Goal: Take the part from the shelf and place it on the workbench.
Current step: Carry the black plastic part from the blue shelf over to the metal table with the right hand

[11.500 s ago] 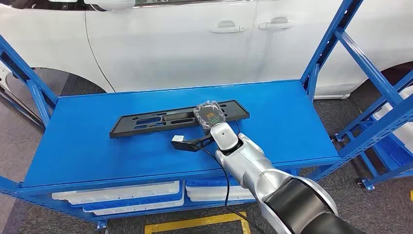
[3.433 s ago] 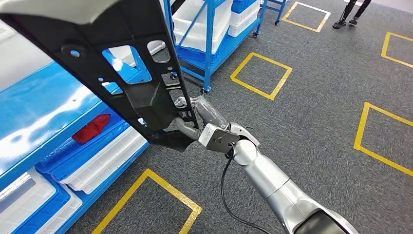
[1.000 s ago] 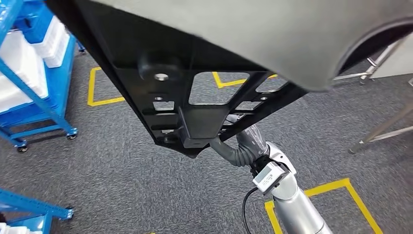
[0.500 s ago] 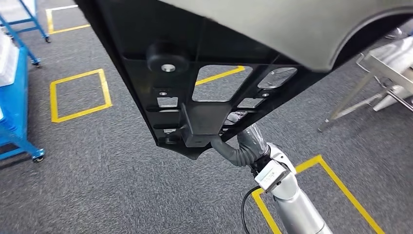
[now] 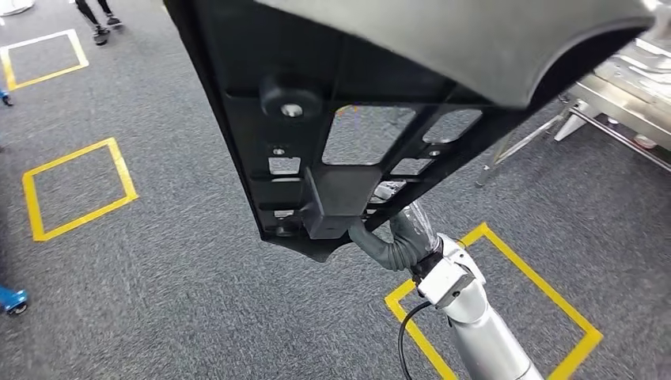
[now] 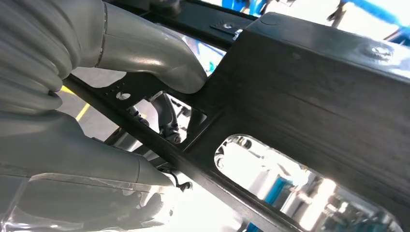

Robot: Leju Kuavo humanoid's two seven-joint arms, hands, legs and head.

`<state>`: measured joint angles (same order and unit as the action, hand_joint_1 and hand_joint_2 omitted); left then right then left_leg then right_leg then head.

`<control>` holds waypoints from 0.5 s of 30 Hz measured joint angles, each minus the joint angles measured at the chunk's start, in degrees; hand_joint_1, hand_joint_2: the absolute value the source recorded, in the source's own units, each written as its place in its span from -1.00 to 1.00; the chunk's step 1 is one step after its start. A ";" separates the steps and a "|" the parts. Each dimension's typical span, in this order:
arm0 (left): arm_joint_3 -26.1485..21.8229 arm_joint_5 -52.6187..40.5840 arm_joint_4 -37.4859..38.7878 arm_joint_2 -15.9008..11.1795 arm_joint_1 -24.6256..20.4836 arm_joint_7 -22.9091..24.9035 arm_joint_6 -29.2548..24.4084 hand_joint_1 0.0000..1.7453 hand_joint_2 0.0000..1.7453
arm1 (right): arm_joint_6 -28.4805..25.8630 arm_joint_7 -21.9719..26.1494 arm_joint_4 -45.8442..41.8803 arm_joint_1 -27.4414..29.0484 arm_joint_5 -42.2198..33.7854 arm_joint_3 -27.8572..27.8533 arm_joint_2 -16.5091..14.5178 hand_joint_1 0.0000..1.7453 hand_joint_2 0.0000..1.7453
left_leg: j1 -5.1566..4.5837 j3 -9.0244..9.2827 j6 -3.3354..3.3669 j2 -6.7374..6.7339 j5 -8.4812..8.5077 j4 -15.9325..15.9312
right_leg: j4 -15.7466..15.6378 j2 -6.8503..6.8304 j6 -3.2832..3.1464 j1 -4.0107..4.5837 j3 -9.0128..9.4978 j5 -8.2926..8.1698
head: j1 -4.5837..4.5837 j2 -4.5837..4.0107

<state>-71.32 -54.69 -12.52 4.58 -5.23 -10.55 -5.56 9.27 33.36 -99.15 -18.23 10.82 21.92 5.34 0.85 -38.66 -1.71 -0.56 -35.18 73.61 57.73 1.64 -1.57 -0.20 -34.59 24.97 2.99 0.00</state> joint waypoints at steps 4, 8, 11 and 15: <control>0.00 0.00 0.00 -0.05 0.14 0.29 -0.55 -1.00 1.00 | 0.06 0.08 0.27 0.46 -0.01 -0.03 -0.01 1.00 1.00 | 0.30 2.69 0.12 1.80 6.33 -8.00 | 0.71 3.00 0.44 -0.14 0.02 0.34 | 0.00 0.00; -0.01 0.00 0.00 -0.20 0.06 0.27 -1.03 -1.00 1.00 | -0.01 0.80 0.57 0.70 -0.28 -0.21 -0.10 1.00 1.00 | 0.37 5.71 0.90 4.18 8.15 -14.73 | 1.25 5.27 1.80 -0.29 -0.65 0.37 | 0.01 0.00; -0.01 -0.11 -0.01 -0.63 -0.06 0.18 -1.40 -1.00 1.00 | -0.13 1.63 0.88 1.12 -0.77 -0.85 -0.11 1.00 1.00 | 0.41 6.09 2.15 2.38 8.71 -15.54 | 2.59 3.57 2.76 -0.35 -1.41 1.31 | -0.01 0.00; -0.06 0.06 -0.02 -1.88 0.29 0.04 -2.58 -1.00 1.00 | -0.09 2.76 1.47 1.69 -1.00 -1.40 -0.13 1.00 1.00 | 0.13 6.24 2.81 -0.44 8.73 -15.91 | 15.82 -1.07 3.42 -0.42 -7.84 7.42 | 0.00 0.00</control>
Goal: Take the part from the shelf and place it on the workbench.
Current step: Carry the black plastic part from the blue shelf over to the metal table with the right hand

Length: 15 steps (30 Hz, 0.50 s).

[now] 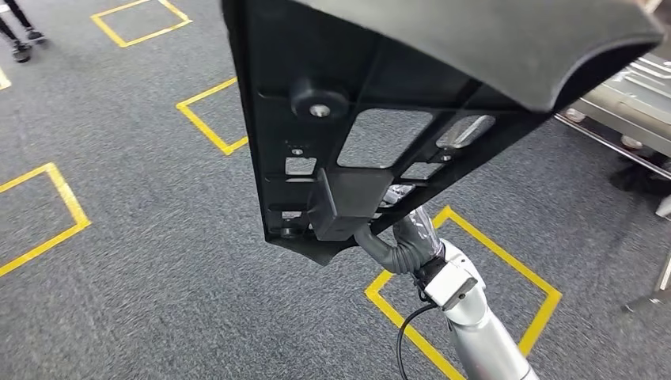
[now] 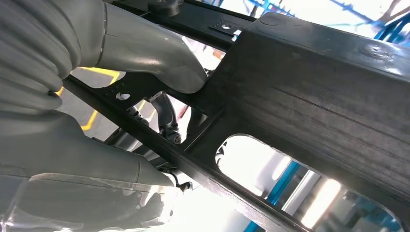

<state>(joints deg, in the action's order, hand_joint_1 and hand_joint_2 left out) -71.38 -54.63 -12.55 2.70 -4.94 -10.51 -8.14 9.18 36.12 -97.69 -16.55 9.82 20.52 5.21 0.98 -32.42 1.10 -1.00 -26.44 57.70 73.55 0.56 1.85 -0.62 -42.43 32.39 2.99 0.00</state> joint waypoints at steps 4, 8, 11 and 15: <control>-0.34 0.97 -0.03 -1.29 -0.06 -0.40 -0.80 -1.00 1.00 | 0.13 0.50 0.72 0.61 -0.14 -0.37 -0.04 1.00 1.00 | -0.15 0.48 -0.27 -2.56 -0.44 0.02 | -6.97 -1.83 -0.37 0.03 3.70 -4.64 | 0.00 0.00; -1.16 2.21 -0.17 -2.62 -0.13 -1.11 -0.57 -1.00 1.00 | 0.35 0.99 0.88 0.65 -0.67 -0.51 -0.39 1.00 1.00 | -0.54 1.16 -1.43 -4.62 -1.05 -0.06 | -15.17 -3.55 -1.86 1.10 7.79 -6.72 | 0.00 0.00; -1.71 2.91 -0.24 -3.34 -0.38 -1.46 0.11 -1.00 1.00 | 0.56 1.52 0.97 0.90 -1.00 -0.61 -0.63 1.00 1.00 | -0.39 1.15 -2.28 -4.04 -2.20 0.95 | -15.85 -1.69 -2.83 0.68 8.05 -7.14 | 0.01 0.00; -2.47 3.54 -0.25 -3.83 -0.08 -1.80 0.50 -1.00 1.00 | 1.26 1.69 1.09 0.91 -1.48 -0.61 -1.70 1.00 1.00 | -0.12 -5.41 -2.80 0.36 -8.48 14.34 | -16.18 0.74 -3.56 0.43 8.32 -7.30 | 0.00 0.00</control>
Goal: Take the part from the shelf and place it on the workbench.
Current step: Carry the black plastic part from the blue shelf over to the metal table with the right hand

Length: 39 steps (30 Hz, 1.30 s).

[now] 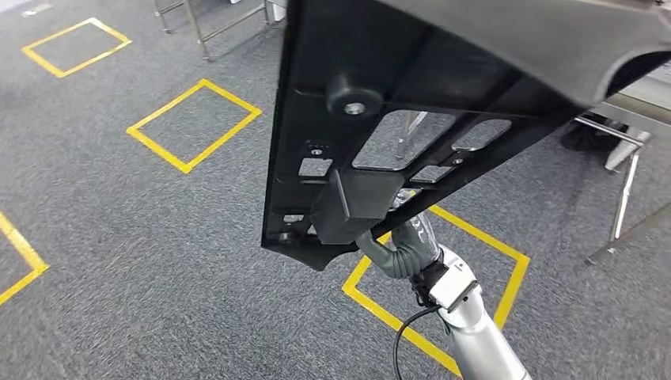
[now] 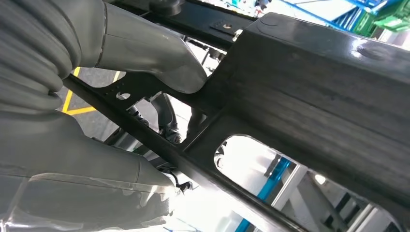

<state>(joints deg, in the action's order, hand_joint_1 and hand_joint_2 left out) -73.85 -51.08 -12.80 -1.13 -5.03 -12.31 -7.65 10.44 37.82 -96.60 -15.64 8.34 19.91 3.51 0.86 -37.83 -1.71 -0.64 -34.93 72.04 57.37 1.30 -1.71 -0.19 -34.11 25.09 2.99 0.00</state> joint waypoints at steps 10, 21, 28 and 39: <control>-0.58 -1.44 0.01 -0.10 -0.17 -0.06 0.74 -1.00 1.00 | 0.29 -0.61 0.21 0.06 -0.80 0.29 -0.99 1.00 1.00 | 0.44 5.13 1.42 3.33 8.48 -14.07 | 0.99 5.66 2.17 -0.09 -0.57 0.40 | 0.01 0.00; -0.16 -2.37 -0.01 -0.28 -0.73 -0.83 2.05 -1.00 1.00 | -1.13 -0.34 0.20 0.78 -0.15 0.08 -0.87 1.00 1.00 | -0.07 6.34 2.15 -3.94 7.71 -14.56 | 3.22 -4.52 2.43 0.23 -1.36 0.89 | 0.00 0.00; -0.10 -2.34 -0.01 -0.49 -0.98 -0.98 2.07 -1.00 1.00 | -1.83 -0.16 -0.27 1.43 1.05 -0.07 -0.40 1.00 1.00 | 0.07 5.27 0.23 -2.45 3.90 -9.93 | -0.48 -2.10 0.33 0.08 0.32 -0.10 | 0.01 0.00; -0.07 -2.02 0.01 -0.19 -0.56 -0.91 2.43 -1.00 1.00 | -1.83 -1.78 -0.39 1.86 1.74 -0.01 -0.39 1.00 1.00 | 0.28 5.75 1.09 4.16 8.05 -14.37 | 0.41 5.63 1.66 -0.05 0.14 0.30 | 0.01 0.00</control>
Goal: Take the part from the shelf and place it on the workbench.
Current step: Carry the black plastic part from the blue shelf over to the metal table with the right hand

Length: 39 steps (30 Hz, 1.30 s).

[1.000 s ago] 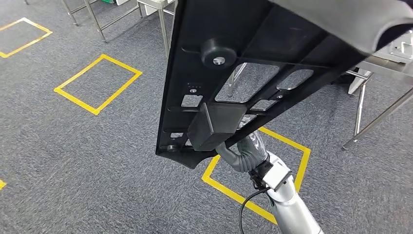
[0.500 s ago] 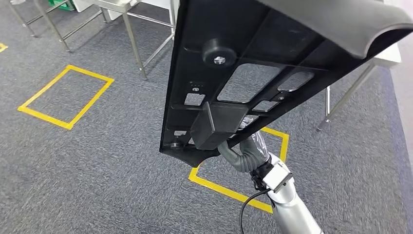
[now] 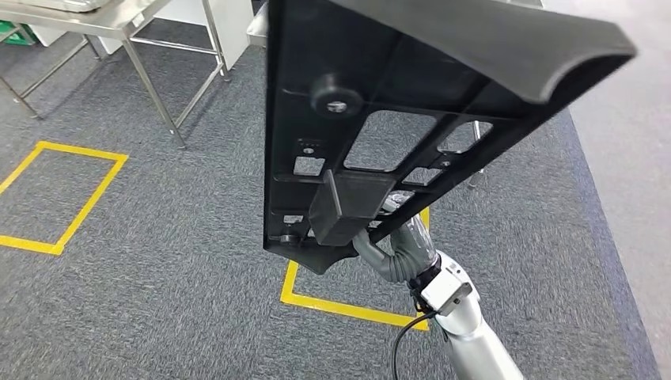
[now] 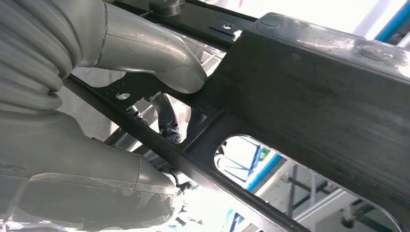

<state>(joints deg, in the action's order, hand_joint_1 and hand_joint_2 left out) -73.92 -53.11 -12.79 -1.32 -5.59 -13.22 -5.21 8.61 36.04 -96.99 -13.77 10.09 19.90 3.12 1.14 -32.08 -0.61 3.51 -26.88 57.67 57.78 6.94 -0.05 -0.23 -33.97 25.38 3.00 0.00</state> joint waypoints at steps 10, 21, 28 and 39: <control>-0.04 1.42 0.02 1.25 -0.32 -1.26 0.81 -1.00 1.00 | 0.46 -1.60 -0.34 -1.29 0.84 0.38 0.16 1.00 1.00 | -0.01 0.68 1.67 -6.35 -0.08 -0.66 | 13.18 -7.05 1.94 -0.52 -6.95 4.33 | -0.01 0.00; -0.40 2.46 0.02 1.99 -0.48 -1.24 0.89 -1.00 1.00 | 1.63 -1.60 -0.15 -3.31 -0.34 1.03 -0.09 1.00 1.00 | -0.11 -2.69 -0.97 -4.45 -7.03 9.70 | -0.95 -7.41 -1.41 0.09 0.08 -0.61 | 0.01 0.00; -0.47 2.44 0.02 1.95 -0.12 -0.69 1.11 -1.00 1.00 | 1.77 -1.36 0.20 -3.34 -0.52 1.22 -0.12 1.00 1.00 | -0.12 -1.52 -0.51 -3.40 -0.08 2.72 | -0.08 -5.05 -0.79 0.36 0.52 0.27 | 0.00 0.00; -0.48 1.80 0.02 1.83 -0.20 -0.29 2.11 -1.00 1.00 | 1.74 -1.13 0.49 -3.46 -0.96 1.19 -0.01 1.00 1.00 | -0.09 -0.57 1.98 -3.85 0.70 -0.22 | 16.56 -6.39 2.42 -0.51 -7.79 7.37 | -0.01 0.00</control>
<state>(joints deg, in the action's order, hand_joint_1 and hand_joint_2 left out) -74.40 -51.30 -12.76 0.51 -5.78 -13.51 -3.10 10.35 34.91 -96.50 -17.23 9.13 21.09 3.11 1.05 -32.65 1.36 -0.34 -26.18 57.45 74.35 0.54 2.37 -0.74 -41.76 32.75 2.99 0.00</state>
